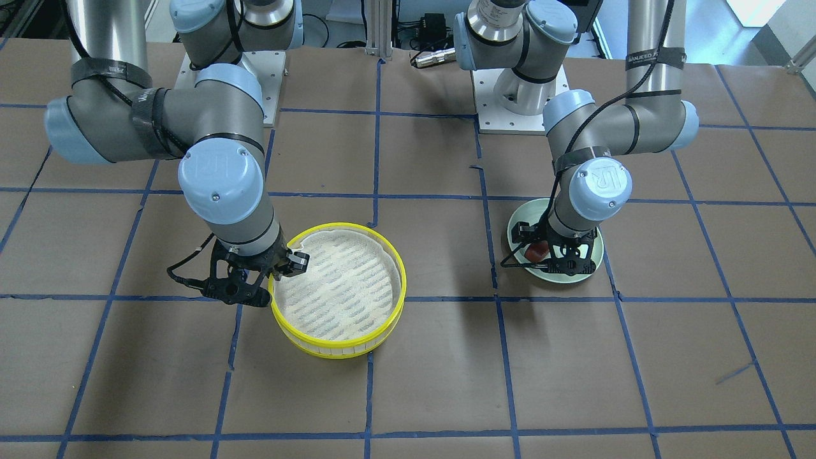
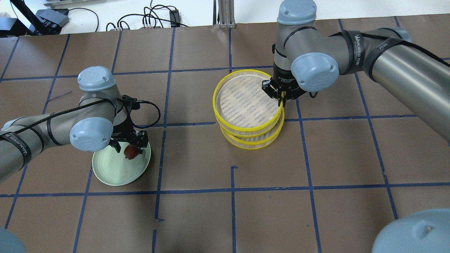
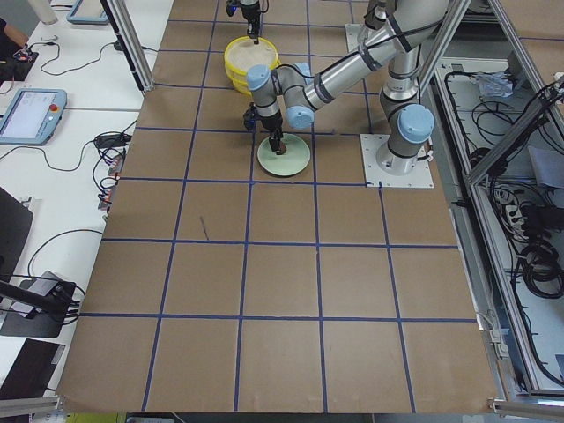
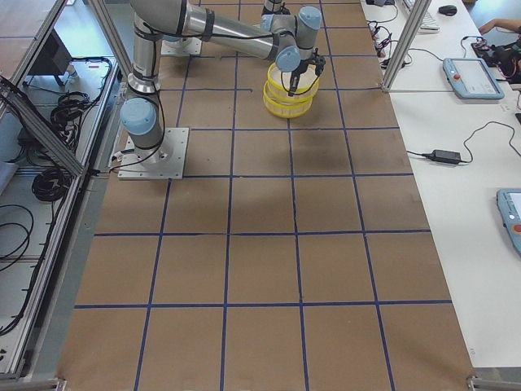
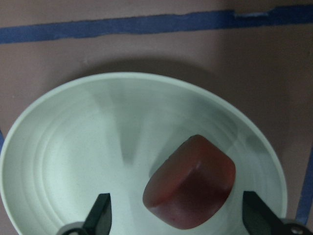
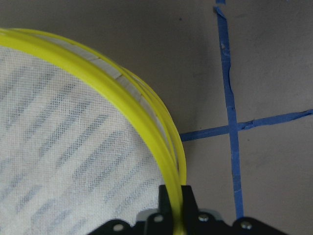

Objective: Place buns in different layers of steamer
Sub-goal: 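Grasp the dark red bun on the plate with the left gripper and lift it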

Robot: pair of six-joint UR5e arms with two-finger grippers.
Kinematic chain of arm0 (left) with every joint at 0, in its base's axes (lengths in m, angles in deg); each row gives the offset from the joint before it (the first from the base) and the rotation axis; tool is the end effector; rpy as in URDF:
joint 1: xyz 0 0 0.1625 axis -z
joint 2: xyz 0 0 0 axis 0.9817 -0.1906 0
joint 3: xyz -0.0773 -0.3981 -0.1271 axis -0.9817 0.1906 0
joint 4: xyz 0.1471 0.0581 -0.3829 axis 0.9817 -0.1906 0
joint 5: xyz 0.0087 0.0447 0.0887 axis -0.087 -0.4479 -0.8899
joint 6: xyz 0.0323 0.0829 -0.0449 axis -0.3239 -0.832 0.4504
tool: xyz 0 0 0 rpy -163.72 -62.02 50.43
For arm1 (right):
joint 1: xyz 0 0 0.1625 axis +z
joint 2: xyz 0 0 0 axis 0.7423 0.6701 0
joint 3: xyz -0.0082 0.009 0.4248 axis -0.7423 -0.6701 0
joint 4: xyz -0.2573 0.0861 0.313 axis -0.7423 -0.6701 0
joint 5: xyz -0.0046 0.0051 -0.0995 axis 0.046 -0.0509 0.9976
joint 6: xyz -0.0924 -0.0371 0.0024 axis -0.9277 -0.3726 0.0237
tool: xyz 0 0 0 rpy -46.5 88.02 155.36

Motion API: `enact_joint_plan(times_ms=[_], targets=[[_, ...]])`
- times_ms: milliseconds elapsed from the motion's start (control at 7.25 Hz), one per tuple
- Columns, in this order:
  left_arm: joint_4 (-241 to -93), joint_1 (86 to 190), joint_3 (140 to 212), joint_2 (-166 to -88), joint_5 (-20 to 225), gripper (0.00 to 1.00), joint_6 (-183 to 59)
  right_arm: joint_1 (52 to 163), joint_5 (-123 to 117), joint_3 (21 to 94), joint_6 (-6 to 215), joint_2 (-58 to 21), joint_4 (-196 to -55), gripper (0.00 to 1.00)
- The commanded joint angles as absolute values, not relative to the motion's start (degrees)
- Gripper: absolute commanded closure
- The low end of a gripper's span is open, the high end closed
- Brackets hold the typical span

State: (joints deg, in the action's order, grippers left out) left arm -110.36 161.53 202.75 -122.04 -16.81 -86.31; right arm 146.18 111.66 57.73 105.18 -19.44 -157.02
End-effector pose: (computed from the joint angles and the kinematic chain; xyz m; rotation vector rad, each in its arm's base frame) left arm -0.0574 -0.4856 0.1921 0.0737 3.0208 0.3516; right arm 0.2155 -0.5739 0.2884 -0.2451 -3.0798 -0.1548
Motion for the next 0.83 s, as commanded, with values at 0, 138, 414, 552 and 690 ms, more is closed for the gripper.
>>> enact_joint_plan(times_ms=[0,138,414,552,690], targets=[[-110.36,161.63,202.63,-121.56,-16.81,0.96,-85.83,146.01,112.08,57.92,104.62,-19.45,-156.59,0.90],[-110.19,161.72,202.11,-121.38,-16.82,1.00,-85.74,146.01,112.08,57.93,104.53,-19.45,-156.07,0.90],[-108.27,161.98,201.14,-120.68,-16.82,1.00,-86.00,146.01,112.08,58.27,104.53,-19.54,-153.97,0.90],[-109.04,162.76,197.91,-117.81,-16.64,1.00,-85.65,145.93,112.17,58.28,104.27,-19.45,-153.69,0.90],[-113.83,164.77,194.92,-114.47,-15.60,1.00,-85.56,145.75,112.17,58.28,104.00,-19.45,-153.69,0.90]])
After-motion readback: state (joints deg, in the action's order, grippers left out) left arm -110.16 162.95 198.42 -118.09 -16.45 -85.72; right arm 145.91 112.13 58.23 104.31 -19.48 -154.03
